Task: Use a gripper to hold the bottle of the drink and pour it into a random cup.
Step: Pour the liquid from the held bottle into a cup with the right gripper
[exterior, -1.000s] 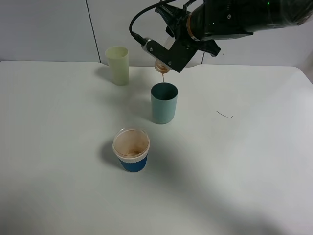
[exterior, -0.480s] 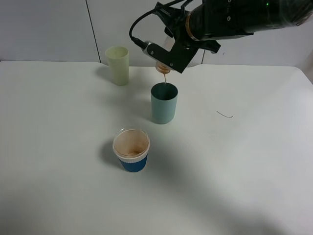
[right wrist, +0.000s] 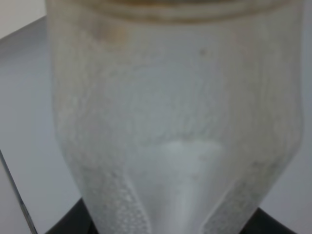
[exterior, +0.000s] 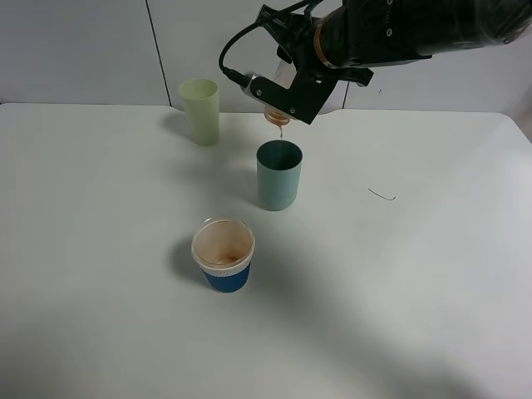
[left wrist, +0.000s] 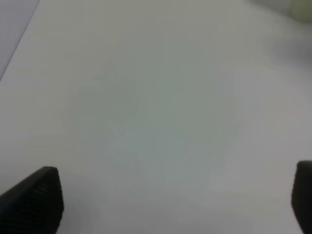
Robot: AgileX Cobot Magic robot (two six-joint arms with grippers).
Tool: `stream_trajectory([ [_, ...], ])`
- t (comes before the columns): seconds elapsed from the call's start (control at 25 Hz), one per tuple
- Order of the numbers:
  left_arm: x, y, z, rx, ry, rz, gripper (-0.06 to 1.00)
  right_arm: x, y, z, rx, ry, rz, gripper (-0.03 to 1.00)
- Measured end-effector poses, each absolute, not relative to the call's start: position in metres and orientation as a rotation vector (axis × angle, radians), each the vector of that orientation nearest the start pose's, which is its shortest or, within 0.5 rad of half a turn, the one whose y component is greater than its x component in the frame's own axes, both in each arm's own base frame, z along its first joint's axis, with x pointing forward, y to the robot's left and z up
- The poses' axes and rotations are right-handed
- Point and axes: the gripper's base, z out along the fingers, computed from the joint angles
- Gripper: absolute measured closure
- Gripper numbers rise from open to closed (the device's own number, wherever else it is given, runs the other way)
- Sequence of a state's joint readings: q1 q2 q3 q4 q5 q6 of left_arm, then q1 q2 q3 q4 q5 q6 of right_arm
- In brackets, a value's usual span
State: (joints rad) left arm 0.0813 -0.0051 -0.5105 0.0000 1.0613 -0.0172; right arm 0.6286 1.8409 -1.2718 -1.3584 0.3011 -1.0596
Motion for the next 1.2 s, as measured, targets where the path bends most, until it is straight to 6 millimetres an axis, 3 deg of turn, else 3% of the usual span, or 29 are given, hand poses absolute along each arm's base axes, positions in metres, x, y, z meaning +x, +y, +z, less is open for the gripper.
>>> stream_trajectory([
  [1.2, -0.0069, -0.0006, 0.2801, -0.100, 2.027, 0.040, 0.01, 0.3513, 0.2311, 0.2434, -2.419, 0.194, -1.312, 0.60],
])
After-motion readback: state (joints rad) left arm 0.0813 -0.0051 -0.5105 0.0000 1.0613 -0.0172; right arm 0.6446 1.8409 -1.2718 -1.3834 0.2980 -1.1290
